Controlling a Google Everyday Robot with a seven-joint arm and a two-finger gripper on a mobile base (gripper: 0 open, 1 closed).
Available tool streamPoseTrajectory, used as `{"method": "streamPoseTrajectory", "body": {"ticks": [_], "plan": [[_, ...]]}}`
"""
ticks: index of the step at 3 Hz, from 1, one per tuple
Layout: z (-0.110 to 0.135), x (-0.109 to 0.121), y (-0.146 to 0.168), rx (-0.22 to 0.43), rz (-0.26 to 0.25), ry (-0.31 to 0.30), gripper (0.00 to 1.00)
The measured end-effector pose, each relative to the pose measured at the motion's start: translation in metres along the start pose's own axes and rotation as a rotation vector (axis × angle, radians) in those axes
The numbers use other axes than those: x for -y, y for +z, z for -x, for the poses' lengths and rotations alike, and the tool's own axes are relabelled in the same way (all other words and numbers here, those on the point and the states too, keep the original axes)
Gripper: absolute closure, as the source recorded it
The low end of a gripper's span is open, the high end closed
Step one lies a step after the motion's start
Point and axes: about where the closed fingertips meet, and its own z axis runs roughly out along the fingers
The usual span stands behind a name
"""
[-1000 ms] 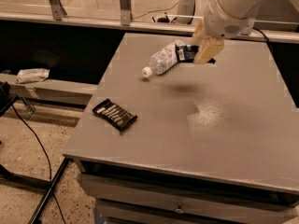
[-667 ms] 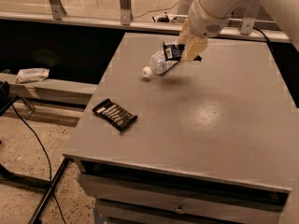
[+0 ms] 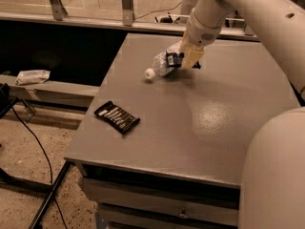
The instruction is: Move rxbar blueberry near blue plastic bottle
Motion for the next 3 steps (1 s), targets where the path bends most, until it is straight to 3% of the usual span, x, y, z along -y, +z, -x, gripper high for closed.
{"method": "streamPoseTrajectory", "body": {"ticks": [1,2,3], "plan": [[-0.020,0.005,0.018,0.031,0.027,0.065,0.19],[-0.027,0.009,0.018,0.088,0.029,0.100,0.00],[-0.038,0.014,0.005,0.140,0.011,0.132,0.00]]}}
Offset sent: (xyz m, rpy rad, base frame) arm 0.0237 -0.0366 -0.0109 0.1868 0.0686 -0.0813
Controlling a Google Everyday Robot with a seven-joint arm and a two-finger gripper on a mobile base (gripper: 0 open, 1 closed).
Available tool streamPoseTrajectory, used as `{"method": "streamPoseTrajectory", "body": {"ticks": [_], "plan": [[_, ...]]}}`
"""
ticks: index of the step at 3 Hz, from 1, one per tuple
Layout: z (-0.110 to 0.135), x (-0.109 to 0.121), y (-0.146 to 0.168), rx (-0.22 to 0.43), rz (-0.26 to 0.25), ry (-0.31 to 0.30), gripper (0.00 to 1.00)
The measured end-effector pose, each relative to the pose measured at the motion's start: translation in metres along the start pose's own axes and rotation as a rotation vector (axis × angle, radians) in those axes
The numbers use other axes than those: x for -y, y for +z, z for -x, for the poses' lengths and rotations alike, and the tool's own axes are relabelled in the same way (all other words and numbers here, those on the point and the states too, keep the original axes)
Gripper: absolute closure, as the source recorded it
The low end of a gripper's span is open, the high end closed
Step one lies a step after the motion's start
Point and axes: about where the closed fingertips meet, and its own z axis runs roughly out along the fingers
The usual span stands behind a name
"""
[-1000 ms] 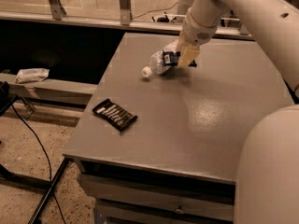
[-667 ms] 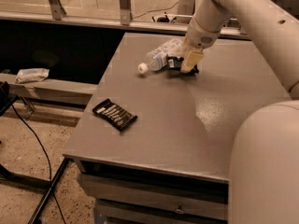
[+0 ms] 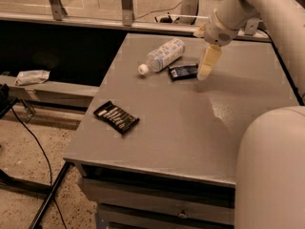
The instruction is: Move rxbar blueberry near blue plastic bottle
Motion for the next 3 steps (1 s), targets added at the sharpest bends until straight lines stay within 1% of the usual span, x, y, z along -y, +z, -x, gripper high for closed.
{"method": "streamPoseTrajectory", "body": {"ticks": [1,2,3], "plan": [[-0.030,0.008,-0.030,0.049,-0.065,0.072,0.00],[-0.080,0.010,-0.071,0.076,-0.165,0.175,0.00],[-0.091,0.008,-0.079,0.077,-0.181,0.193,0.00]]}}
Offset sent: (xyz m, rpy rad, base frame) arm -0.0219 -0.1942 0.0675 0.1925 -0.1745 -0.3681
